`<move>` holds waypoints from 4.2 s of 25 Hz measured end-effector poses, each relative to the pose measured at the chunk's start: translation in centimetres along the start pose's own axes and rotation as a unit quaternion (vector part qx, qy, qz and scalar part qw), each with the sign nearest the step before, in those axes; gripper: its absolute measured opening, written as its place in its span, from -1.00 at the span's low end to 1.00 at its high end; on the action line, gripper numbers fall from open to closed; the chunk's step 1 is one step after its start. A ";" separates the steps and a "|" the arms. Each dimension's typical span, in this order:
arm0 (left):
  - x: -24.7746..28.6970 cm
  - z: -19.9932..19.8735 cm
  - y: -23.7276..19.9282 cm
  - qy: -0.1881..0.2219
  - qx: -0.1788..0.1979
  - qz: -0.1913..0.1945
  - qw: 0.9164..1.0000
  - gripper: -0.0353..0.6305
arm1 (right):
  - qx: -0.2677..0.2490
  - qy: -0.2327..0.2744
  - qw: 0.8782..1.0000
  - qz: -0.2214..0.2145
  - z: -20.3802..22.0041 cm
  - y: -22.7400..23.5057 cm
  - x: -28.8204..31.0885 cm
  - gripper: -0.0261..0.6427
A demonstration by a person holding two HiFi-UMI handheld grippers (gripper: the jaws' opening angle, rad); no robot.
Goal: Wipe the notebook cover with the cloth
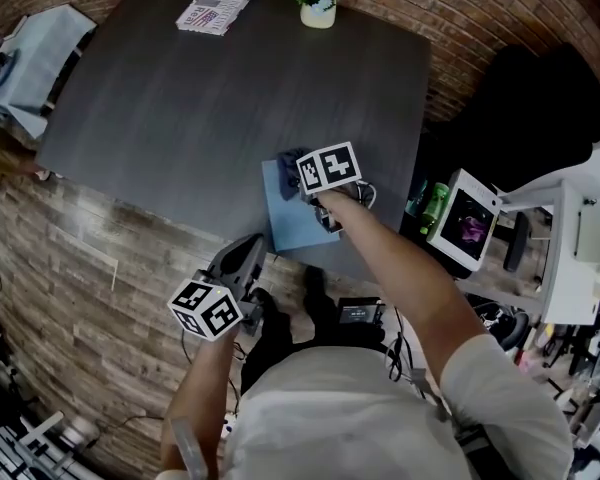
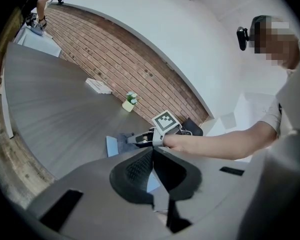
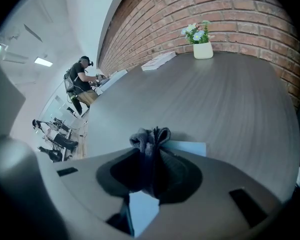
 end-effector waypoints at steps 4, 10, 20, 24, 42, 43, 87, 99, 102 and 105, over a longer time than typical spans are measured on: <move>0.4 0.1 0.4 -0.002 0.002 0.005 1.000 -0.87 | 0.000 -0.002 1.000 0.010 0.2 0.9 -0.7 -0.61; 0.7 0.3 0.7 -0.006 0.002 0.010 1.000 -0.87 | -0.003 -0.007 1.000 0.027 0.6 2.3 -1.7 -0.61; 0.9 0.5 1.3 -0.007 0.004 0.017 1.000 -0.87 | -0.018 -0.018 0.997 0.066 1.1 4.4 -3.7 -0.61; 0.8 0.8 1.5 -0.008 0.003 0.019 1.000 -0.87 | -0.019 -0.019 0.996 0.084 1.3 5.1 -4.5 -0.61; -0.1 1.0 1.7 -0.004 0.004 0.031 1.000 -0.87 | -0.028 0.017 0.994 0.102 1.2 3.3 -9.1 -0.61; -0.3 1.0 1.7 -0.004 0.005 0.030 1.000 -0.87 | -0.030 0.017 0.995 0.098 1.3 2.8 -9.0 -0.61; -4.1 2.0 0.7 0.003 -0.010 0.009 1.000 -0.87 | -0.028 -0.049 0.998 0.014 6.0 -4.1 -1.8 -0.61; -2.0 2.7 1.9 -0.009 -0.008 0.024 1.000 -0.87 | -0.020 -0.045 0.998 0.042 6.9 -0.7 -4.2 -0.61; -1.7 2.7 2.1 -0.011 -0.009 0.027 1.000 -0.87 | -0.017 -0.046 0.998 0.050 7.1 0.0 -4.8 -0.61; -1.3 2.7 2.3 -0.012 -0.008 0.031 0.999 -0.87 | -0.018 -0.045 0.997 0.059 7.3 0.7 -5.3 -0.61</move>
Point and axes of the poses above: the fingertips, and each gripper's own axes: x forward along the fingers, y to its right, z out of its underside, the point moved 9 cm from there along -x, backward along the fingers
